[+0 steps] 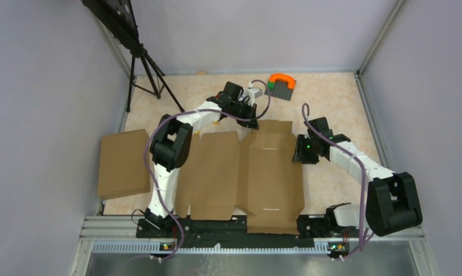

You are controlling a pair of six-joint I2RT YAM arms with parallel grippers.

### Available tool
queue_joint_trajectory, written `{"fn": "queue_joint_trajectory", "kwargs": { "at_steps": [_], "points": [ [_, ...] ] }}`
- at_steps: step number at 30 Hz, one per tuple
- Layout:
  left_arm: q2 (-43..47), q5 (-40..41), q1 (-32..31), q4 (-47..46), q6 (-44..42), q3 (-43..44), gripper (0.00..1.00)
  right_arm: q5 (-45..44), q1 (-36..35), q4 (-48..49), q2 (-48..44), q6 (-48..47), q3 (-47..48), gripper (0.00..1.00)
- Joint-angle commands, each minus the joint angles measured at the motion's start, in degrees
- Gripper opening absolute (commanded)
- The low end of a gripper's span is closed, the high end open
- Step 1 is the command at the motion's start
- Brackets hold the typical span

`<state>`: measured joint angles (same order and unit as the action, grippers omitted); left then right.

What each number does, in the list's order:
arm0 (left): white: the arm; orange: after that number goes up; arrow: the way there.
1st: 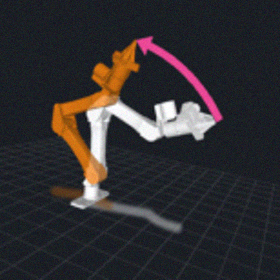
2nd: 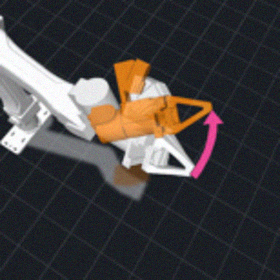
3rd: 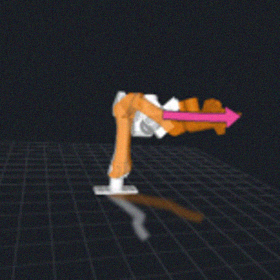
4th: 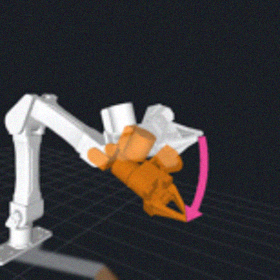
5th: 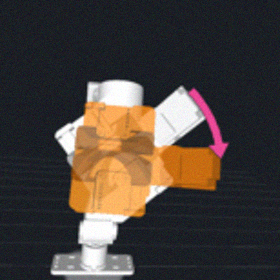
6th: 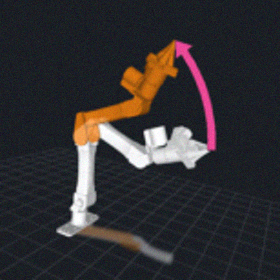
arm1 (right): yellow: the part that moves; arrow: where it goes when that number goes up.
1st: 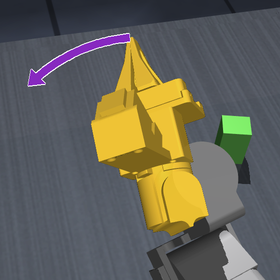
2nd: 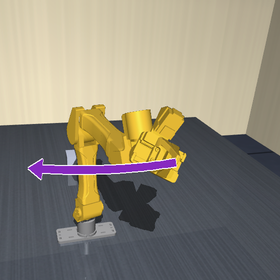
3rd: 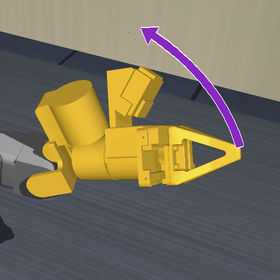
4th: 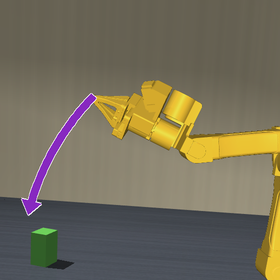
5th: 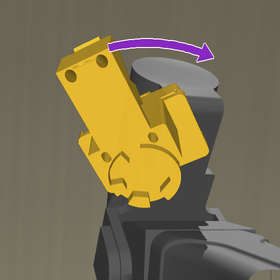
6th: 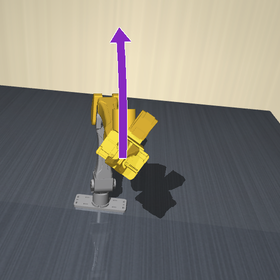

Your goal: Fold the paper box

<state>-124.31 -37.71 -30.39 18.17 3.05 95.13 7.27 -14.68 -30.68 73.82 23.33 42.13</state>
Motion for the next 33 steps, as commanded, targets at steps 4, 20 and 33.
{"fn": "queue_joint_trajectory", "kwargs": {
  "at_steps": [4,20,33],
  "points": [
    [3.73,-0.34,0.32,-0.26,0.81,-0.91,0.00,-2.07,-6.06,-0.15,2.72,-1.86,6.08,0.39],
    [7.10,-7.02,0.11,0.07,-2.49,-4.82,0.05,-8.94,-6.24,-0.73,4.22,-2.06,7.50,0.10],
    [9.97,-7.70,-0.67,3.18,-5.97,-8.38,0.34,-11.13,-7.85,-0.25,5.08,-0.88,8.67,0.09]
  ]
}}
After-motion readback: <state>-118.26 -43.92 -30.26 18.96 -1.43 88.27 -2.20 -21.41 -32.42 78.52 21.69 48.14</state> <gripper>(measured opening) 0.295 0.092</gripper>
